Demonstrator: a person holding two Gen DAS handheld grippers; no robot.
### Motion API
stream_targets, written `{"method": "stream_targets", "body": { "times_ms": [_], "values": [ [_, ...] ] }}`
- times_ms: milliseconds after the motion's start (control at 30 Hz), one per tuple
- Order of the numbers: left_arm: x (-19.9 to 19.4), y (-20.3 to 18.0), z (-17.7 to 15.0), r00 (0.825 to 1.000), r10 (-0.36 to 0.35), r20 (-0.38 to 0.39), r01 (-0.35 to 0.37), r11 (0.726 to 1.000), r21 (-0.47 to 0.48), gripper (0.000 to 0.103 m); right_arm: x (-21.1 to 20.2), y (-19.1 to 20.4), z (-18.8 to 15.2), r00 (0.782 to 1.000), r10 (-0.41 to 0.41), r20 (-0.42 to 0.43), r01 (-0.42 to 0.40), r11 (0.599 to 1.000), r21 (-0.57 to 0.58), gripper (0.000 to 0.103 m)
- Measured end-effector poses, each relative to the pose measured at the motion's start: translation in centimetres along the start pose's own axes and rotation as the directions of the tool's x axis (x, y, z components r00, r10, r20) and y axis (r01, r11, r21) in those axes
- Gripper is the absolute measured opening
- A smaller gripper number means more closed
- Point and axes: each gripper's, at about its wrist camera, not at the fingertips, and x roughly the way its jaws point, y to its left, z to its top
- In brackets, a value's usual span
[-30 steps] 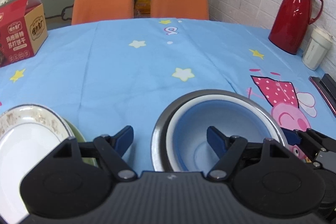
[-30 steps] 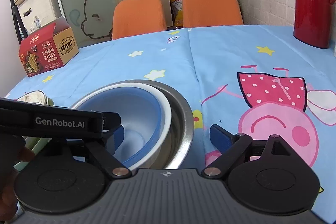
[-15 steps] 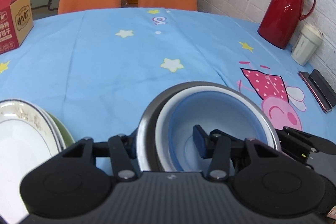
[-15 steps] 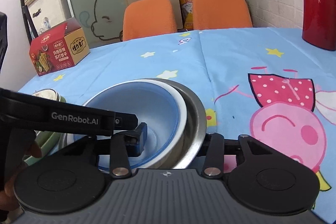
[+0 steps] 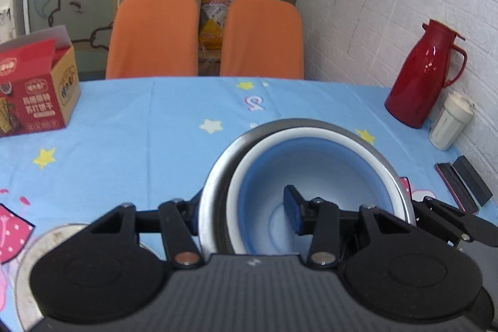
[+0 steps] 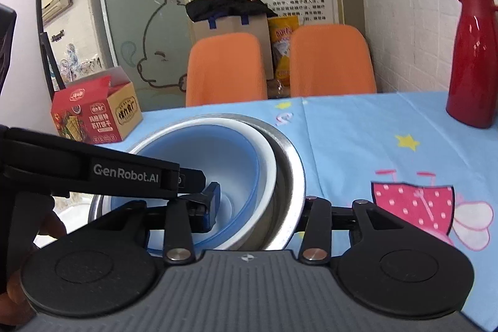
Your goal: Organize plates and bowls
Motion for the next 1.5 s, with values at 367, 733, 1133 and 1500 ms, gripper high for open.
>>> {"method": "stream_targets", "body": {
  "times_ms": [367,733,1133,1500],
  "values": [
    [-5.4,9.1,-1.6,0.973,0.229,0.039,-0.225,0.97,-0.092,0.049,2.5,9.0,1.9,0.974,0.227,0.023,-0.224,0.971,-0.086,0.085],
    [-4.0,14.1,-6.9,0.967,0.247,-0.07,-0.256,0.949,-0.182,0.049,5.0,13.9,-1.8,0.947,0.288,-0.141,-0.304,0.946,-0.109,0.086],
    [-2.0,14.7,-8.5,0.967,0.237,-0.097,-0.252,0.95,-0.183,0.049,6.5,13.9,-3.9,0.936,0.277,-0.216,-0.3,0.951,-0.077,0.088],
    [-2.8,14.4,-8.3,0.964,0.265,-0.007,-0.262,0.949,-0.175,0.066,6.6,13.4,-3.9,0.928,0.316,-0.199,-0.328,0.944,-0.028,0.102]
  ]
}}
